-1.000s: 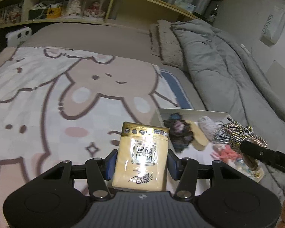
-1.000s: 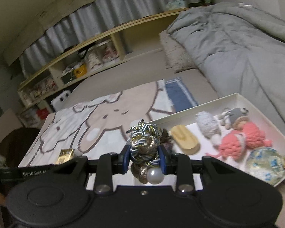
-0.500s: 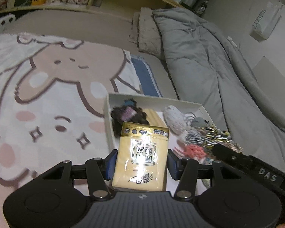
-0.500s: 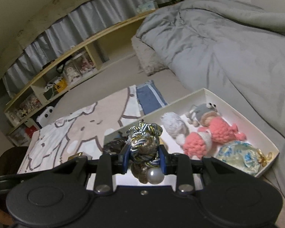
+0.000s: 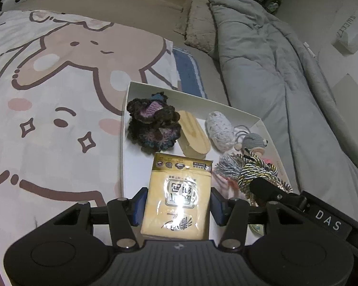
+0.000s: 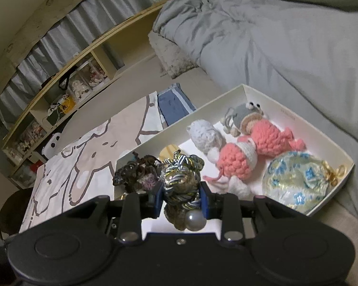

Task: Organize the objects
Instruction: 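Lower the tissue pack and twine bundle into the box and open both tools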

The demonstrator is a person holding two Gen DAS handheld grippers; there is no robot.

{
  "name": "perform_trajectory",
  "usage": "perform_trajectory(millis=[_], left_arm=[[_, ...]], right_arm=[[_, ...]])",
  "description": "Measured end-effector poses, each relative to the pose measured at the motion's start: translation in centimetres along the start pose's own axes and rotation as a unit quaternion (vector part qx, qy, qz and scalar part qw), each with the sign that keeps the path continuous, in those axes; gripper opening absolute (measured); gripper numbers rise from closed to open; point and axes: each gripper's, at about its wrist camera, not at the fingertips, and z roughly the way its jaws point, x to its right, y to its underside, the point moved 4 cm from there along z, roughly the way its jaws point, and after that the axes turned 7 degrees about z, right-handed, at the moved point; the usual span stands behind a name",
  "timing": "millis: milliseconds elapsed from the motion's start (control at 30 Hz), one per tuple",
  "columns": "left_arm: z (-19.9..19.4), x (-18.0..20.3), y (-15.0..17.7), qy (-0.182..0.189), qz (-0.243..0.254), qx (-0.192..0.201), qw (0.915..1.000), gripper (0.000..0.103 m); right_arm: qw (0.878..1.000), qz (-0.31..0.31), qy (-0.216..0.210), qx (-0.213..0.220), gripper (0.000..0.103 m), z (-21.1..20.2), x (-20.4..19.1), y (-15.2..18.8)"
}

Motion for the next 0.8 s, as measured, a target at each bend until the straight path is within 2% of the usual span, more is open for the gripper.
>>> perform_trajectory(millis=[133, 233, 300, 333, 400, 433, 467, 800], left_arm=[[0.3, 0.1, 0.4, -0.011, -0.002, -0.006, 0.9999, 0.057], [0.5, 0.0, 0.8, -0.023, -0.001, -0.01, 0.9997, 0.067], [0.6, 0.0, 1.0, -0.027, 0.002, -0.013, 0.9995, 0.068], [0.6, 0.0, 1.1, -0.026, 0.005, -0.014, 0.9996, 0.068], [0.4, 0.2, 1.1, -0.029, 0.013, -0.016, 0.9994, 0.068], [0.4, 0.3, 1.1, -0.028, 0.016, -0.016, 0.9993, 0.069], [0.3, 0.4, 1.1, -0.031, 0.018, -0.016, 0.9992, 0.069], [-0.5, 0.7, 0.8, -0.037, 0.024, -0.014, 0.9989, 0.071]], right_arm=[[1.0, 0.017, -0.002, -0.017, 0.032, 0.6, 0.5, 0.3], [0.999, 0.033, -0.002, -0.026, 0.032, 0.9, 1.0, 0.4], [0.998, 0.045, 0.004, -0.035, 0.033, 1.0, 1.5, 0.5], [0.998, 0.052, 0.008, -0.043, 0.038, 1.1, 1.7, 0.6], [0.996, 0.057, 0.021, -0.057, 0.055, 1.0, 2.0, 0.7], [0.997, 0.054, 0.028, -0.055, 0.069, 0.9, 2.0, 0.7], [0.997, 0.047, 0.035, -0.049, 0.074, 0.6, 1.9, 0.6], [0.998, 0.03, 0.041, -0.031, 0.076, -0.5, 1.3, 0.1]])
